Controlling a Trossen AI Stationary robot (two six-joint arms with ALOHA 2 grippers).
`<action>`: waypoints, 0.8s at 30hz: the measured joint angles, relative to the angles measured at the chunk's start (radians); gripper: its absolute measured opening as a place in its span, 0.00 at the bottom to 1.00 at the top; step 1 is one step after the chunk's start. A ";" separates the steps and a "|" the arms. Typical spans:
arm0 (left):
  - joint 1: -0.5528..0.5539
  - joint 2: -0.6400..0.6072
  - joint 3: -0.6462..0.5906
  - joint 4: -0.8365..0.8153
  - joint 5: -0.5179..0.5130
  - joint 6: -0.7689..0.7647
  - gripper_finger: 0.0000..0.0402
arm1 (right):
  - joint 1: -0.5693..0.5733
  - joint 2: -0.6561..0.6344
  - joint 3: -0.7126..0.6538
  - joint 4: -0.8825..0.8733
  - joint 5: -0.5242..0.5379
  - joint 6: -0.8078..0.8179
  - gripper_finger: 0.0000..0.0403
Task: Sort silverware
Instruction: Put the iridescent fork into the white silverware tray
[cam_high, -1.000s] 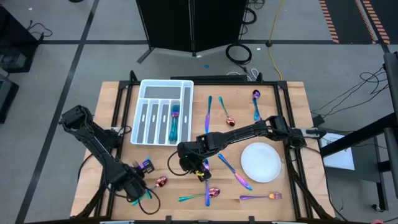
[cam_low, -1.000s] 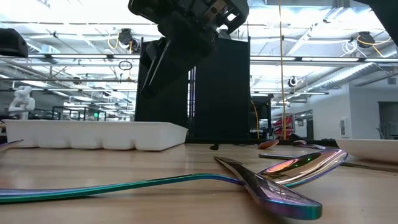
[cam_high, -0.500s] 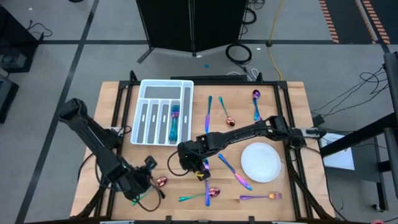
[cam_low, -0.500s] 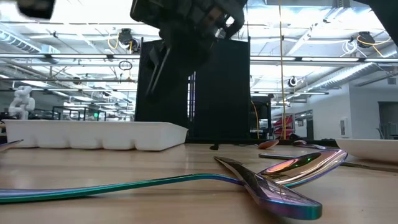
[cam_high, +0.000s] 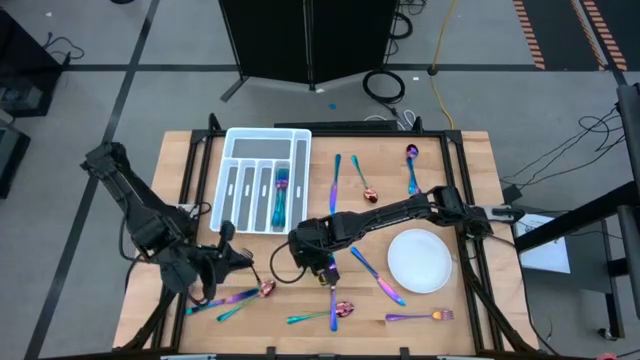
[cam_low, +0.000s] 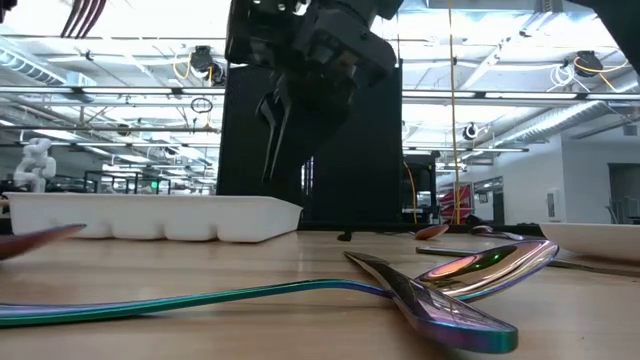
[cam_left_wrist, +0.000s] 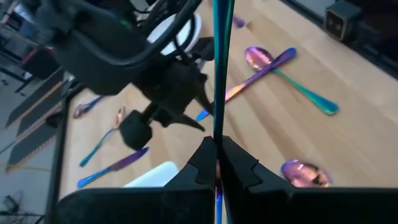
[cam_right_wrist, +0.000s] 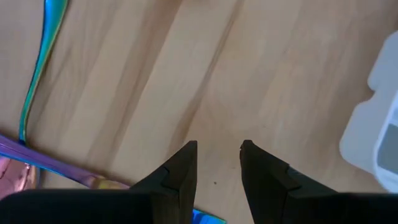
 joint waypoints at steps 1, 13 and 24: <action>0.000 -0.010 0.000 -0.014 -0.009 -0.003 0.01 | -0.001 0.000 0.000 0.005 -0.001 -0.002 0.27; 0.010 -0.038 0.000 -0.354 -0.021 -0.003 0.01 | -0.035 -0.066 0.000 -0.027 0.060 -0.013 0.27; 0.112 0.061 0.000 -0.440 -0.156 0.289 0.01 | -0.148 -0.150 0.001 0.077 0.045 0.206 0.24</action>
